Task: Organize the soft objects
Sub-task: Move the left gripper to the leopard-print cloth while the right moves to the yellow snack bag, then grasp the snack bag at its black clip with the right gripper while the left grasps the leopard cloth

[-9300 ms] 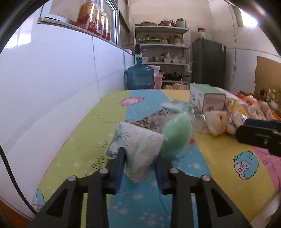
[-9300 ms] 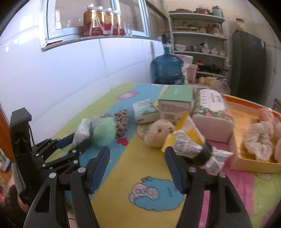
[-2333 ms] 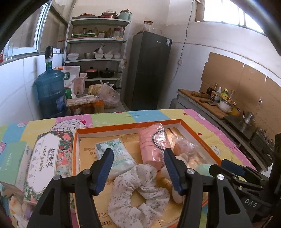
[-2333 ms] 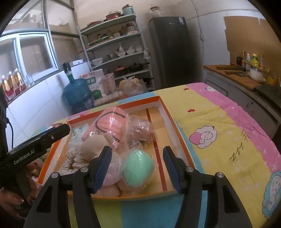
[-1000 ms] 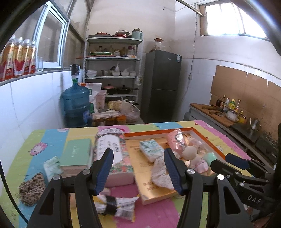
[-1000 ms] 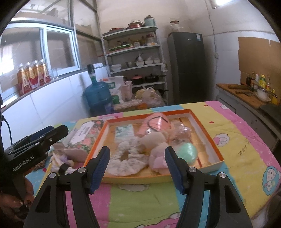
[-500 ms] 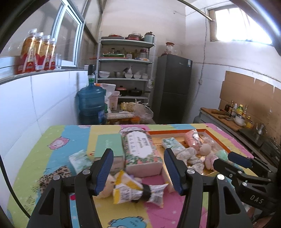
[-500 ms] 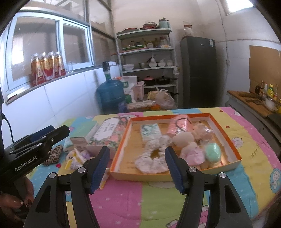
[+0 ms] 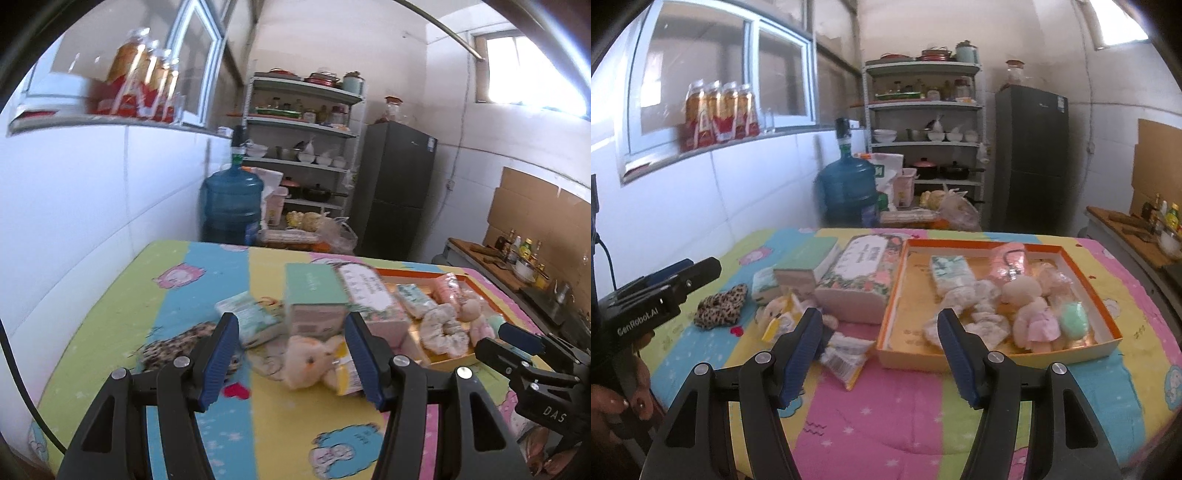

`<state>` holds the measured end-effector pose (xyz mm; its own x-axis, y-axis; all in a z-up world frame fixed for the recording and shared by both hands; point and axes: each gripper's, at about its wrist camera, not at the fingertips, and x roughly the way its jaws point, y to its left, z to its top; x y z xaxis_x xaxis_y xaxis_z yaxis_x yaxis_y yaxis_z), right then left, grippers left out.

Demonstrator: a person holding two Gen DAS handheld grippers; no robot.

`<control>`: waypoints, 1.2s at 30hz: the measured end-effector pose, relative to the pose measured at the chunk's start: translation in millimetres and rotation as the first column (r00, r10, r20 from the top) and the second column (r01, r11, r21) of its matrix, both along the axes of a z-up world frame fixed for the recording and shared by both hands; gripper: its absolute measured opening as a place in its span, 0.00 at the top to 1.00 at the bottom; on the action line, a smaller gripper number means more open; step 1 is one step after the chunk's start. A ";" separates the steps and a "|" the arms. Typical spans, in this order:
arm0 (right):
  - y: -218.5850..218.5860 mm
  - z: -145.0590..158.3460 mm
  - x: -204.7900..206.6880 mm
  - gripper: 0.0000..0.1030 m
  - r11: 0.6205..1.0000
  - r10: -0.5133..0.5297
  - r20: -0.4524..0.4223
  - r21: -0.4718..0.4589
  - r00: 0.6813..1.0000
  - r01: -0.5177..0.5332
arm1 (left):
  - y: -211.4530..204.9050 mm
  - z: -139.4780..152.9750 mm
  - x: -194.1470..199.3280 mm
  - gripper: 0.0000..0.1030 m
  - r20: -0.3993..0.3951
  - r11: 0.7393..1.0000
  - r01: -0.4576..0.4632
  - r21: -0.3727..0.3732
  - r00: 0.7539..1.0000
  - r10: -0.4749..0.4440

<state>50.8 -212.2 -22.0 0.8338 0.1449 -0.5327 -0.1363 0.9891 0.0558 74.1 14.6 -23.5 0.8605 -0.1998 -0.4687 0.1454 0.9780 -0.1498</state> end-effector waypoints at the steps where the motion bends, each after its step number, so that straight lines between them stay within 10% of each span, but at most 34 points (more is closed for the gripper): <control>1: 4.3 -2.7 0.9 0.35 1.000 0.014 -0.005 -0.003 1.000 -0.014 | 4.7 -2.0 -0.2 0.42 -0.004 1.000 -0.007 0.000 1.000 0.007; 11: 49.0 -42.6 23.1 0.35 0.959 0.226 -0.069 -0.159 0.972 -0.234 | 41.5 -18.2 -2.2 0.42 -0.036 0.998 -0.059 -0.020 0.998 0.058; 22: 81.6 -73.6 54.4 0.35 0.814 0.419 -0.127 -0.385 0.899 -0.434 | 55.8 -30.4 3.3 0.42 -0.059 0.995 -0.091 -0.034 0.994 0.089; 36: 68.3 -61.7 57.8 0.58 0.880 0.408 -0.106 -0.218 0.907 -0.421 | 74.2 -45.4 26.6 0.42 -0.099 0.996 -0.091 -0.012 0.991 0.089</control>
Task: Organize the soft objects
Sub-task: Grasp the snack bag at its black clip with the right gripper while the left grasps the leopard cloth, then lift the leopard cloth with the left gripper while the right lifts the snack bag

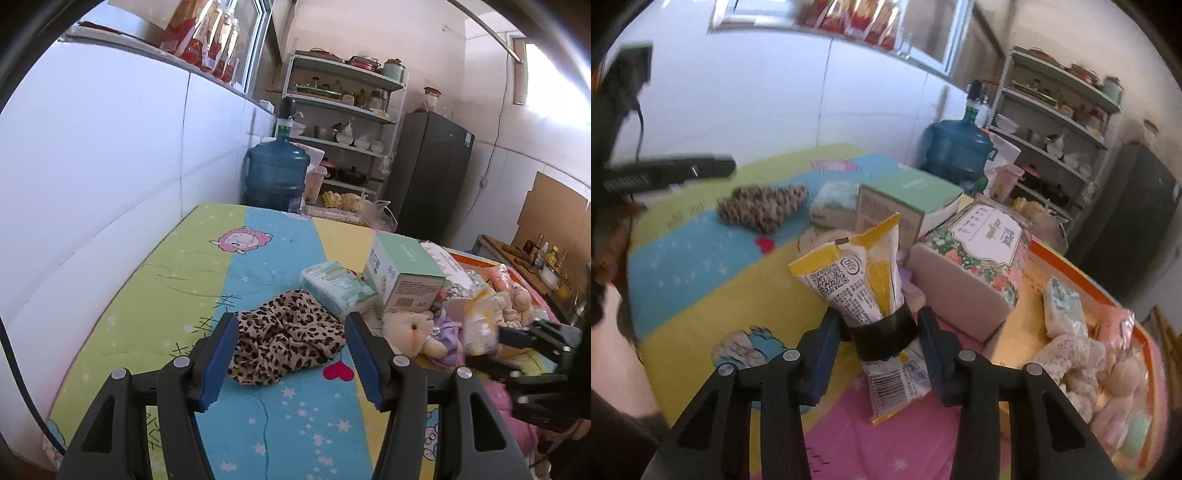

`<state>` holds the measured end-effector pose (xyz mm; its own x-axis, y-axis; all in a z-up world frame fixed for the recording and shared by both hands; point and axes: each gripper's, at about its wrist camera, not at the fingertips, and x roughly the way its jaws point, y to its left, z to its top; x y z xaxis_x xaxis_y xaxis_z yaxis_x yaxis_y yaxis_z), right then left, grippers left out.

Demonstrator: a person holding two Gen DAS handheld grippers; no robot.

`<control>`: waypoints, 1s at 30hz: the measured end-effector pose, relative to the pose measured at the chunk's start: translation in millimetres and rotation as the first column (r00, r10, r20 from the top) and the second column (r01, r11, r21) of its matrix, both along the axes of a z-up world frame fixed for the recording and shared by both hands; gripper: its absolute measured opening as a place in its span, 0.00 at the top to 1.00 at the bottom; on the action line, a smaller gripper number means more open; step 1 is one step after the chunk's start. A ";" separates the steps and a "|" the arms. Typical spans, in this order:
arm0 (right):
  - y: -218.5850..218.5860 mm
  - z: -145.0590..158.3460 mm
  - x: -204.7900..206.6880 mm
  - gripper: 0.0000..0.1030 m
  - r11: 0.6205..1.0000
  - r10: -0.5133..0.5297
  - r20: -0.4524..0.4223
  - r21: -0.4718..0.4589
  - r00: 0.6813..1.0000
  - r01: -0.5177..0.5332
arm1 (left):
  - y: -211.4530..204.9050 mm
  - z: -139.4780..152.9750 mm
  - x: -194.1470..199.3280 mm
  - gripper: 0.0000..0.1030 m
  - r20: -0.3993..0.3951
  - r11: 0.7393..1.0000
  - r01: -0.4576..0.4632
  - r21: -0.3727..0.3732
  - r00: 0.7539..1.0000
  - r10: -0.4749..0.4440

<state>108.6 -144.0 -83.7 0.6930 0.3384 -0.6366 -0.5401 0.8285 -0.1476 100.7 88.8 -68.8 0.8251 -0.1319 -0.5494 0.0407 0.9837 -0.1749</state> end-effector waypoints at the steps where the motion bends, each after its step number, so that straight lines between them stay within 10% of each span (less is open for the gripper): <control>1: -0.6 4.6 -3.7 0.58 1.000 -0.007 0.009 0.022 1.000 0.007 | -0.2 -1.5 4.2 0.42 -0.009 1.000 0.004 0.001 1.000 -0.004; 16: 4.3 31.7 -35.1 0.58 0.948 -0.066 -0.019 0.310 0.998 0.068 | -9.5 -46.8 53.1 0.42 -0.226 0.997 0.055 0.062 0.973 -0.040; 23: 14.2 25.9 -36.3 0.58 0.945 -0.042 -0.045 0.323 0.998 0.054 | -7.3 -45.5 43.2 0.85 -0.186 0.994 0.109 0.011 0.977 -0.105; 30: 20.8 21.0 -33.9 0.58 0.947 -0.055 -0.069 0.312 0.996 0.075 | -17.0 -33.1 23.3 0.88 -0.111 0.992 0.125 0.018 0.986 -0.122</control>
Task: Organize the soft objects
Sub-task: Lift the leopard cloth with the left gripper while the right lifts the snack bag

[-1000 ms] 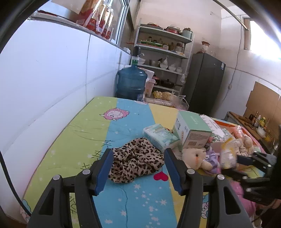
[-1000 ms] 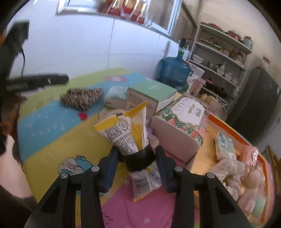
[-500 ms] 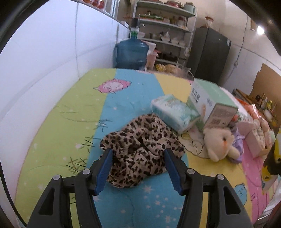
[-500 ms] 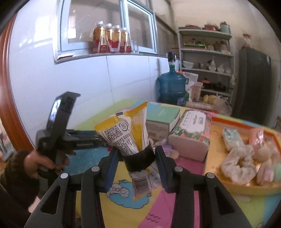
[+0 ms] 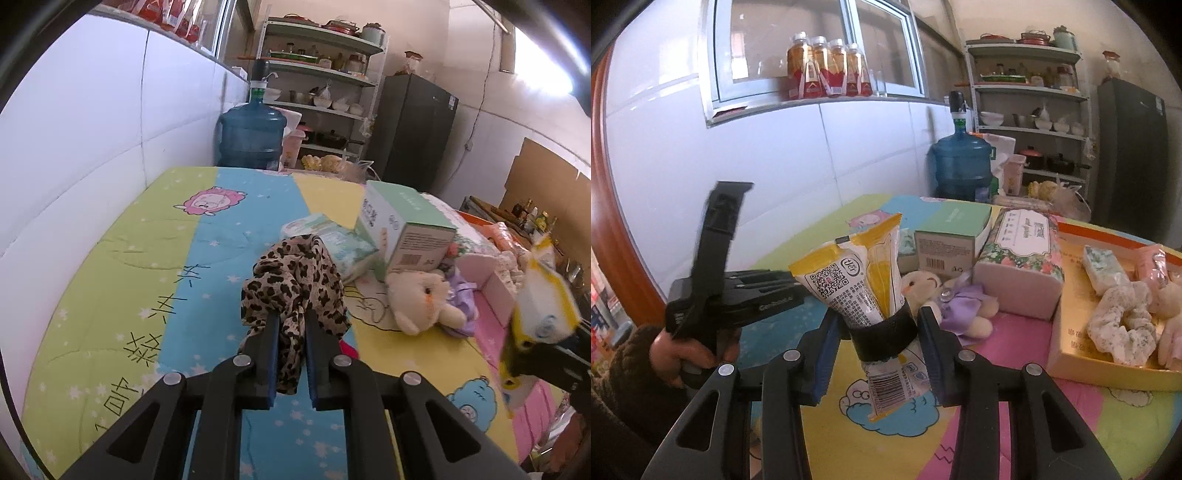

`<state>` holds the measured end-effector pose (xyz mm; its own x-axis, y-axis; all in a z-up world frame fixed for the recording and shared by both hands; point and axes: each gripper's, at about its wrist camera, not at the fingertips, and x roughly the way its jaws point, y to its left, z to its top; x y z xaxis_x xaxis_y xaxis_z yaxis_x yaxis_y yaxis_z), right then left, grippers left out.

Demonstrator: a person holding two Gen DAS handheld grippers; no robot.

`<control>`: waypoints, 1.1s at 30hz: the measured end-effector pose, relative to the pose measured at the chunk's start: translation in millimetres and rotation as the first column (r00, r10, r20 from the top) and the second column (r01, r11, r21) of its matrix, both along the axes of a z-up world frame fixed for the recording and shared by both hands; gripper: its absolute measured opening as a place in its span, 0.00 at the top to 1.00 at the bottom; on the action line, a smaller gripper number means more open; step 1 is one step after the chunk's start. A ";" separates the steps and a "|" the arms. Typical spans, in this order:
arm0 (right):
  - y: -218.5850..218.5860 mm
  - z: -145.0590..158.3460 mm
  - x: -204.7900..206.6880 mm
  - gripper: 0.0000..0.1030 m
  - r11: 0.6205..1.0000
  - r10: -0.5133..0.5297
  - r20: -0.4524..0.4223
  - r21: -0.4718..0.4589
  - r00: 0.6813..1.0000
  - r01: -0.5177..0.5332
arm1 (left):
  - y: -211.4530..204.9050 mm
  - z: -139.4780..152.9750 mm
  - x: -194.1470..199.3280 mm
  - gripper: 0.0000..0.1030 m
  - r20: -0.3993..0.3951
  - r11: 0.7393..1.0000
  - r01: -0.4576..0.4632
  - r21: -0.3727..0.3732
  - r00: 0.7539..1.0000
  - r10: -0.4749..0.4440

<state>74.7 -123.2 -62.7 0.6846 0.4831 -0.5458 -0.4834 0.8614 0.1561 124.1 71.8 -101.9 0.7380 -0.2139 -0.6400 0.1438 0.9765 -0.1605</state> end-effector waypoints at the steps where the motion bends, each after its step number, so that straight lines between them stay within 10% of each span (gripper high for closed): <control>1: 0.0 0.1 0.0 0.58 1.000 -0.003 -0.001 0.001 1.000 0.003 | -1.4 1.4 -1.7 0.88 0.003 1.000 0.003 0.000 1.000 -0.003; 33: -91.2 32.1 -16.5 0.58 0.967 -0.255 0.099 0.017 0.962 0.255 | -117.1 68.7 -18.1 0.88 0.171 0.969 0.238 -0.072 0.960 -0.223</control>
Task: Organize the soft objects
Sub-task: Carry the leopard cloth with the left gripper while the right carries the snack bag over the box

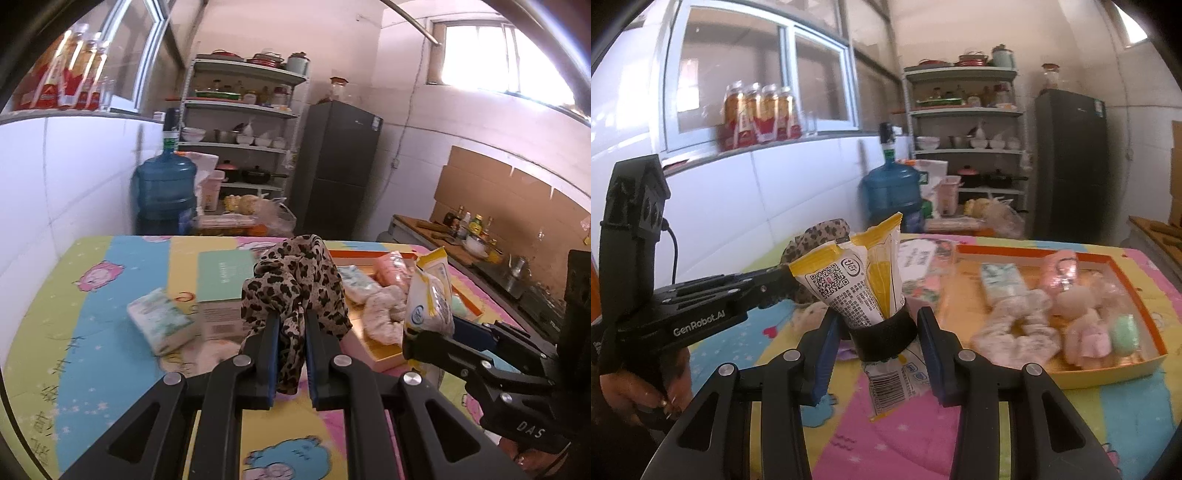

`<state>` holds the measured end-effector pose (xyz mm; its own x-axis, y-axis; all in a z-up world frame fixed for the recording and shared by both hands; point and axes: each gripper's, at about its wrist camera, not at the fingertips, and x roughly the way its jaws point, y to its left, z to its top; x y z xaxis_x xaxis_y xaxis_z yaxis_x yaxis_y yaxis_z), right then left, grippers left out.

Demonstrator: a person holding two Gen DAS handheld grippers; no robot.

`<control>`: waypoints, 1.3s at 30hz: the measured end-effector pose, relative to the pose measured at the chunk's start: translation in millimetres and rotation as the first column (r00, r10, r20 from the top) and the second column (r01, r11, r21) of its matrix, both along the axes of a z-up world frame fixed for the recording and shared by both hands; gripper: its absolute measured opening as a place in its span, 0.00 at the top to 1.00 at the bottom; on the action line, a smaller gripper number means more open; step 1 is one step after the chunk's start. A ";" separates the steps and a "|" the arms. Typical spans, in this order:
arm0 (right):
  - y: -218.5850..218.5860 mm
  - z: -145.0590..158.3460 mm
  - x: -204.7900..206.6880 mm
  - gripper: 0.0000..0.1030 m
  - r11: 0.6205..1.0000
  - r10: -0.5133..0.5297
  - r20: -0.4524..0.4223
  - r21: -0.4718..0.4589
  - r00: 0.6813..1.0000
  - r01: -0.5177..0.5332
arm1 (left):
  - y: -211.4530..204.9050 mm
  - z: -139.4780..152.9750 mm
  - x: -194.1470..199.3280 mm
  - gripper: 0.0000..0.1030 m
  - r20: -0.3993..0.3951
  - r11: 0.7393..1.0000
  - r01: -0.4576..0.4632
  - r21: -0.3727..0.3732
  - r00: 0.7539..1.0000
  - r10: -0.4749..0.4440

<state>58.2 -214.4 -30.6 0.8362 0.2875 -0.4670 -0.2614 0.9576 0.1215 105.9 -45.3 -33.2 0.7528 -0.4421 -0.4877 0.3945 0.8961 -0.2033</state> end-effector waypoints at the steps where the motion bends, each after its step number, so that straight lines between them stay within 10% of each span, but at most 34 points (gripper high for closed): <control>1: -3.8 0.3 -0.6 0.58 1.000 -0.010 0.002 0.000 1.000 0.010 | -3.2 -0.8 -1.5 0.88 0.002 1.000 0.005 -0.001 1.000 -0.005; 24: -87.7 1.5 -4.0 0.59 0.987 -0.160 0.012 0.015 0.987 0.160 | -91.1 -3.9 14.6 0.88 -0.007 0.996 0.079 0.036 0.997 -0.079; 27: -95.9 -0.9 3.7 0.89 0.988 -0.155 0.001 0.006 0.988 0.155 | -100.1 -6.2 19.4 0.88 -0.015 0.996 0.081 0.040 0.997 -0.080; 31: -108.9 -8.7 9.7 0.91 0.986 -0.161 -0.031 0.026 0.986 0.162 | -108.3 -9.3 23.8 0.88 -0.026 0.996 0.081 0.049 0.996 -0.080; 33: -118.8 -9.9 6.0 0.83 0.988 -0.135 -0.023 0.078 0.991 0.136 | -109.1 -9.8 25.5 0.88 -0.029 0.996 0.075 0.051 0.997 -0.074; 36: -118.0 -11.8 -1.6 0.17 0.996 -0.051 -0.020 0.075 0.998 0.053 | -107.3 -9.1 29.1 0.88 -0.028 0.997 0.056 0.053 0.998 -0.055; 39: -102.4 -16.1 -8.1 0.15 0.994 0.103 -0.029 0.024 0.994 -0.103 | -103.0 -6.5 29.0 0.88 -0.020 0.998 0.037 0.058 0.999 -0.036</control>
